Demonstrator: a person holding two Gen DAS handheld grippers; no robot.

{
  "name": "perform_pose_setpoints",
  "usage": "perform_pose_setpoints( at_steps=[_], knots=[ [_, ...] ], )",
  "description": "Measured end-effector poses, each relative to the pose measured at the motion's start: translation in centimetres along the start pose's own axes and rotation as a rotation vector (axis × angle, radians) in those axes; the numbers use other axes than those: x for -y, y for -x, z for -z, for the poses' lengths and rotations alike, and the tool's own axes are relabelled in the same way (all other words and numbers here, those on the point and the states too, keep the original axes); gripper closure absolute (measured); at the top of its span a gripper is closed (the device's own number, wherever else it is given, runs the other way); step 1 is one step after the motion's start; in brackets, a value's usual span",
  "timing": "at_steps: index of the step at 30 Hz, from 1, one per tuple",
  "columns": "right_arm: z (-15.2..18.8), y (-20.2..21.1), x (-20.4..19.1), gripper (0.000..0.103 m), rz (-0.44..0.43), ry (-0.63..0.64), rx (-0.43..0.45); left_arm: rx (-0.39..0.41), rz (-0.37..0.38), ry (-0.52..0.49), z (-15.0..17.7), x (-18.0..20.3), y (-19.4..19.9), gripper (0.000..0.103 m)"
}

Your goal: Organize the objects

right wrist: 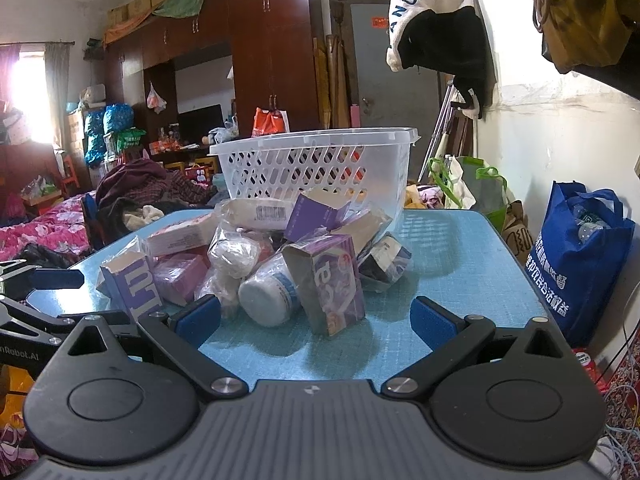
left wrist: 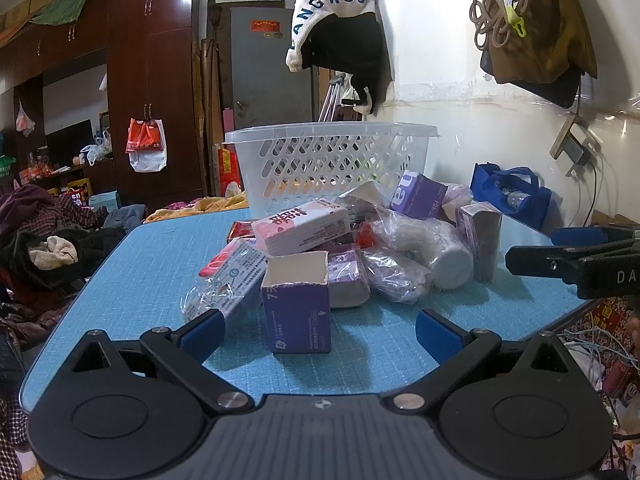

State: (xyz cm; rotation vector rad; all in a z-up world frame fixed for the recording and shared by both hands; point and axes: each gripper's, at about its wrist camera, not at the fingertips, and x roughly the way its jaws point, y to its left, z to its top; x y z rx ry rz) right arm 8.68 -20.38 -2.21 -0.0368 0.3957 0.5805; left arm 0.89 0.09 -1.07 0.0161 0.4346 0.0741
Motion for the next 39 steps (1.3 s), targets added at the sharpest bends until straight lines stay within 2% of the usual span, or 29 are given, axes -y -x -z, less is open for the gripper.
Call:
perform_pose_setpoints(
  at_steps=[13, 39],
  knots=[
    [0.15, 0.04, 0.38, 0.0, -0.043, -0.003, 0.017, -0.001, -0.002, -0.001, 0.04, 0.02, -0.04, 0.001],
    [0.34, -0.03, 0.06, 0.0, -0.037, 0.02, 0.028, -0.001, -0.003, -0.003, 0.01, 0.03, -0.04, 0.001]
  ],
)
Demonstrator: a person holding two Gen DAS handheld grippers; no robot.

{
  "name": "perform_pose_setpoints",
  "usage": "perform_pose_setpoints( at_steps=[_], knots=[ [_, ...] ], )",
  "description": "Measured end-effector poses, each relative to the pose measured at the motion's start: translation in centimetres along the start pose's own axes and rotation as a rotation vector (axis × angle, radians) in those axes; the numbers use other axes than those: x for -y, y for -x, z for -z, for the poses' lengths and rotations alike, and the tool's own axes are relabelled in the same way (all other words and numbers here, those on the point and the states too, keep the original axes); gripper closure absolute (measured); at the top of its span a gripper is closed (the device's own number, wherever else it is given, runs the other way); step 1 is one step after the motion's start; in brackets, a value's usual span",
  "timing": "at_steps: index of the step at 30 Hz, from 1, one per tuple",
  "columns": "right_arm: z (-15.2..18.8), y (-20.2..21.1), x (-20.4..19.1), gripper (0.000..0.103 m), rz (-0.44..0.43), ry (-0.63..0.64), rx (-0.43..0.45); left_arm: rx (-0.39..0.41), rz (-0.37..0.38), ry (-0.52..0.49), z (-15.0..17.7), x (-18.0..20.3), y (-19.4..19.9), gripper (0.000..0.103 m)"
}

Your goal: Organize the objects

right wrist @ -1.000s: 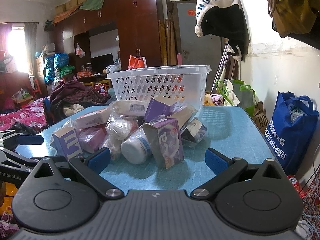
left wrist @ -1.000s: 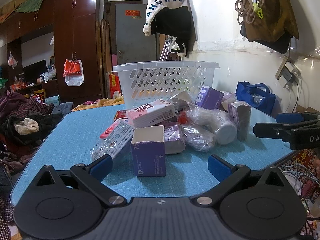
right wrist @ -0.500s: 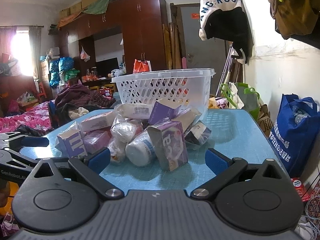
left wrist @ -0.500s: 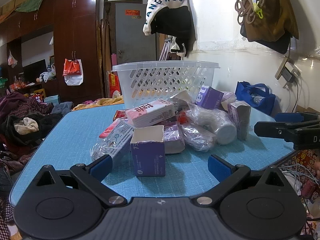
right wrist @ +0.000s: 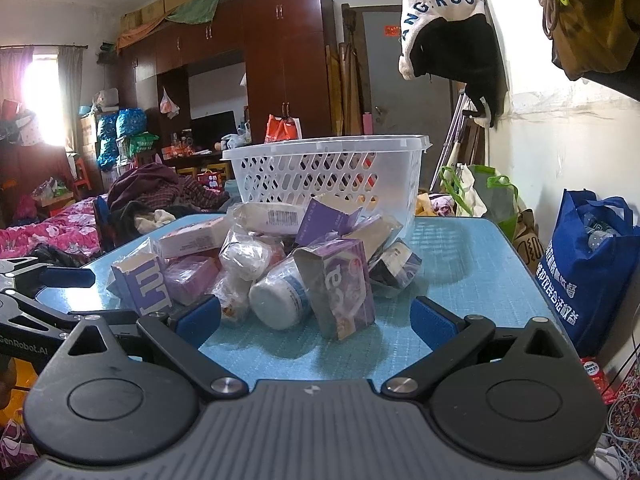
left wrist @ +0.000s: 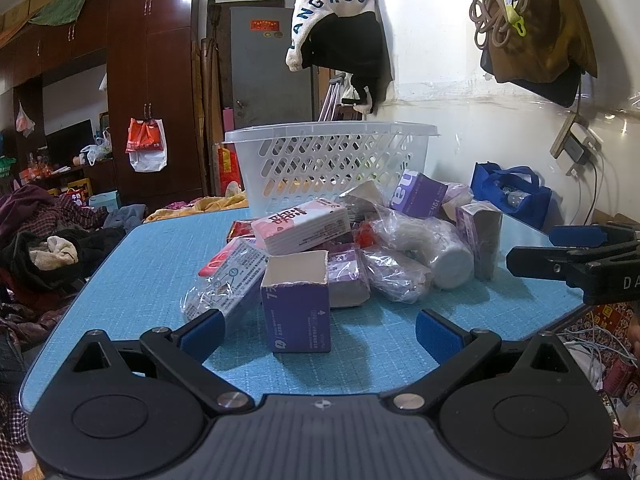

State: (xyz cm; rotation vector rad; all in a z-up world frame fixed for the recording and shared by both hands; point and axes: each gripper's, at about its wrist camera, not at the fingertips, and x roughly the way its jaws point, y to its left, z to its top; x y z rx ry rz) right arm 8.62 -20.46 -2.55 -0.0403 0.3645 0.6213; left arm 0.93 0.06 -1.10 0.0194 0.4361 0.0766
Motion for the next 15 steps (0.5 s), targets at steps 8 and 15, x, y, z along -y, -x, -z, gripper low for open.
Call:
perform_pose_setpoints(
  at_steps=[8, 15],
  knots=[
    [0.11, 0.08, 0.02, 0.0, -0.008, -0.003, 0.012, 0.004, -0.019, -0.002, 0.04, 0.03, -0.13, 0.001],
    [0.52, 0.58, -0.07, 0.001, 0.045, 0.042, 0.149, 0.09, -0.02, 0.023, -0.18, -0.94, 0.22, 0.0]
  ],
)
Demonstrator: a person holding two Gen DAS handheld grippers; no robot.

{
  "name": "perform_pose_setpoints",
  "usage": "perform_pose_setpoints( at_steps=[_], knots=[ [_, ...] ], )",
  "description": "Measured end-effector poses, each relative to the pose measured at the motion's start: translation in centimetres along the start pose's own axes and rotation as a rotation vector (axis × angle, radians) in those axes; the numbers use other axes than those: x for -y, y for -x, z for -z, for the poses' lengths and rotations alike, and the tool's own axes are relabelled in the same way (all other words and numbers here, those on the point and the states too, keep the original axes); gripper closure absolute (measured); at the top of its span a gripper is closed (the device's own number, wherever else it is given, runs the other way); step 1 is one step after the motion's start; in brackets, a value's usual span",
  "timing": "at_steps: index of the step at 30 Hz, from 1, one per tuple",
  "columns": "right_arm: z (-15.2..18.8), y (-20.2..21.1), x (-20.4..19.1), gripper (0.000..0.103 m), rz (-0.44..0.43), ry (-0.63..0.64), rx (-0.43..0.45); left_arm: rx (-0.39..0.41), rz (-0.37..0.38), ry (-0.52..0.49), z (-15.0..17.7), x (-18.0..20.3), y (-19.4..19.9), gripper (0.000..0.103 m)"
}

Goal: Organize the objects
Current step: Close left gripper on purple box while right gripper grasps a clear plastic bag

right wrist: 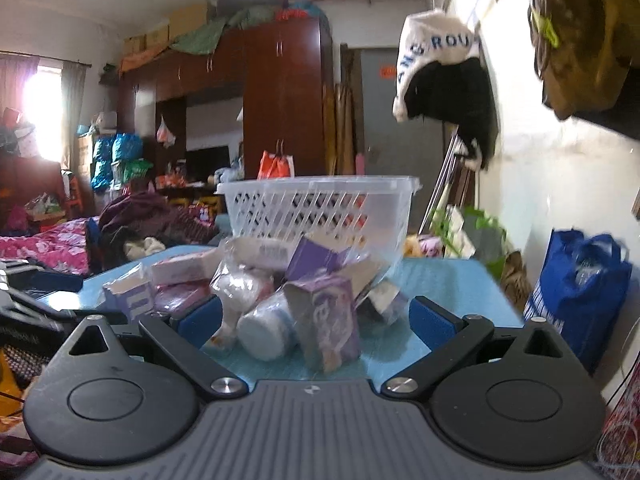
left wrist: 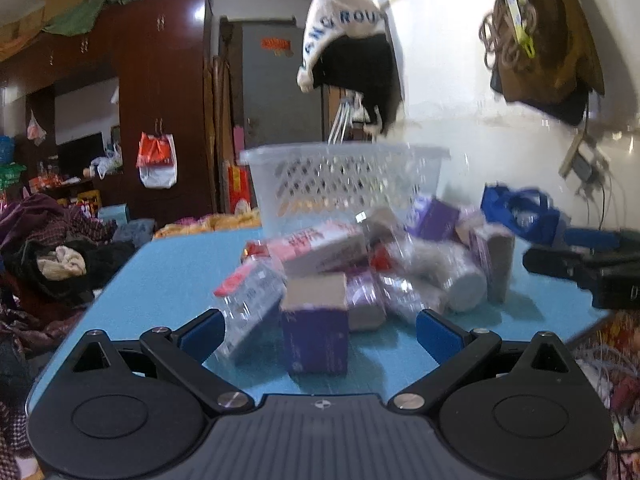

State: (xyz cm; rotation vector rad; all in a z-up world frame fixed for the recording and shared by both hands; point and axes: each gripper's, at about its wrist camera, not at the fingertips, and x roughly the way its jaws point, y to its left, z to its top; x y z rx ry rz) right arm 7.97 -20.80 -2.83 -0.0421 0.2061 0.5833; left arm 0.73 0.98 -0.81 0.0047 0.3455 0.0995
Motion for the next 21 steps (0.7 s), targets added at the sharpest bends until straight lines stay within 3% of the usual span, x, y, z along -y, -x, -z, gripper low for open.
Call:
perform_pose_setpoints(
  at_steps=[3, 7, 11, 13, 16, 21],
  knots=[
    [0.2, -0.3, 0.4, 0.001, -0.01, -0.009, 0.008, 0.045, 0.046, 0.019, 0.0, -1.1, -0.6, 0.0],
    [0.3, -0.4, 0.4, 0.002, -0.01, 0.0, 0.014, 0.057, 0.038, 0.023, 0.3, -1.9, -1.0, 0.0],
    [0.2, -0.4, 0.7, 0.008, -0.054, -0.024, 0.017, 0.036, 0.101, 0.012, 1.0, -2.3, -1.0, 0.001],
    [0.3, -0.6, 0.8, 0.02, -0.061, -0.026, 0.019, 0.031, 0.103, 0.004, 1.2, -1.9, -1.4, 0.007],
    [0.3, -1.5, 0.8, 0.027, -0.057, -0.014, -0.001, 0.023, 0.112, 0.005, 1.5, -1.6, -1.9, 0.012],
    [0.4, -2.7, 0.6, 0.03, -0.049, -0.004, -0.014, 0.039, 0.098, -0.028, 1.8, -0.8, -2.2, 0.022]
  ],
)
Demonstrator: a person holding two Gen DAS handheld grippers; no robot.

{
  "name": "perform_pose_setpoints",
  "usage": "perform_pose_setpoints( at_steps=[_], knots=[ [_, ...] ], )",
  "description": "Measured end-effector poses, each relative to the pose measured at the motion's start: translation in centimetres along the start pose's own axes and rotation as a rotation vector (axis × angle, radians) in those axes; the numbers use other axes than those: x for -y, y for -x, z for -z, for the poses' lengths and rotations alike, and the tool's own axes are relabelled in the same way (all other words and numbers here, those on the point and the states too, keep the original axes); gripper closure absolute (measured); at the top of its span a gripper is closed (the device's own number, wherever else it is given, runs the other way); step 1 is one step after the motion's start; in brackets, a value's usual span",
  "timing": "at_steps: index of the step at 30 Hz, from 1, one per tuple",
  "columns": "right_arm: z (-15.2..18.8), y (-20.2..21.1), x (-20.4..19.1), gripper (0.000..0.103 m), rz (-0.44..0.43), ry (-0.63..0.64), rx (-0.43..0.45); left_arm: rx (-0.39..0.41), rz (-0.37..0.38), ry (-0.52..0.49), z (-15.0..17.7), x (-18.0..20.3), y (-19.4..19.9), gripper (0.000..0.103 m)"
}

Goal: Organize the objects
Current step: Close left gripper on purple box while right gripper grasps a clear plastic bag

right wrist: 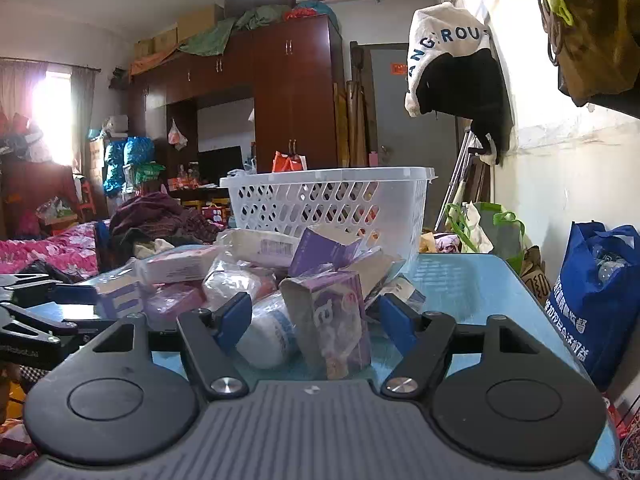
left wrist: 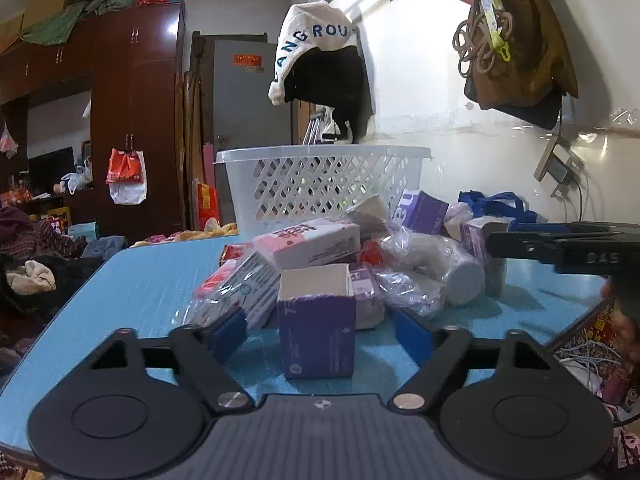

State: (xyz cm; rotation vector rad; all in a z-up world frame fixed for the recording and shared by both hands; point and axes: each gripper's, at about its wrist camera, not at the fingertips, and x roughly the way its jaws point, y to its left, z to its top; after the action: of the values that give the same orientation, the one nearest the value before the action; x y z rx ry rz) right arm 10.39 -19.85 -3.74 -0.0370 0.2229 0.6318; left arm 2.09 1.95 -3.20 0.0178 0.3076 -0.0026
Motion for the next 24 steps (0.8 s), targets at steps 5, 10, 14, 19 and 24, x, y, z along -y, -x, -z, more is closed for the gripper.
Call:
perform_pose_setpoints(
  at_steps=[5, 10, 14, 19, 24],
  knots=[
    [0.3, -0.6, 0.1, 0.032, 0.001, 0.011, -0.03, -0.01, -0.01, -0.023, 0.2, 0.5, -0.7, 0.027],
    [0.2, -0.6, 0.3, 0.047, -0.015, 0.009, -0.036, -0.014, -0.003, -0.022, 0.4, 0.8, -1.4, 0.049],
    [0.3, -0.5, 0.5, 0.049, -0.02, 0.009, -0.036, -0.006, -0.005, -0.03, 0.7, 0.8, -1.1, 0.06],
    [-0.2, 0.6, 0.8, 0.057, -0.015, -0.001, 0.005, 0.038, 0.01, -0.048, 0.5, 0.9, -0.2, 0.06],
    [-0.3, 0.5, 1.3, 0.058, -0.02, -0.012, -0.007, 0.055, 0.01, -0.056, 0.2, 0.9, 0.1, 0.06]
  ],
)
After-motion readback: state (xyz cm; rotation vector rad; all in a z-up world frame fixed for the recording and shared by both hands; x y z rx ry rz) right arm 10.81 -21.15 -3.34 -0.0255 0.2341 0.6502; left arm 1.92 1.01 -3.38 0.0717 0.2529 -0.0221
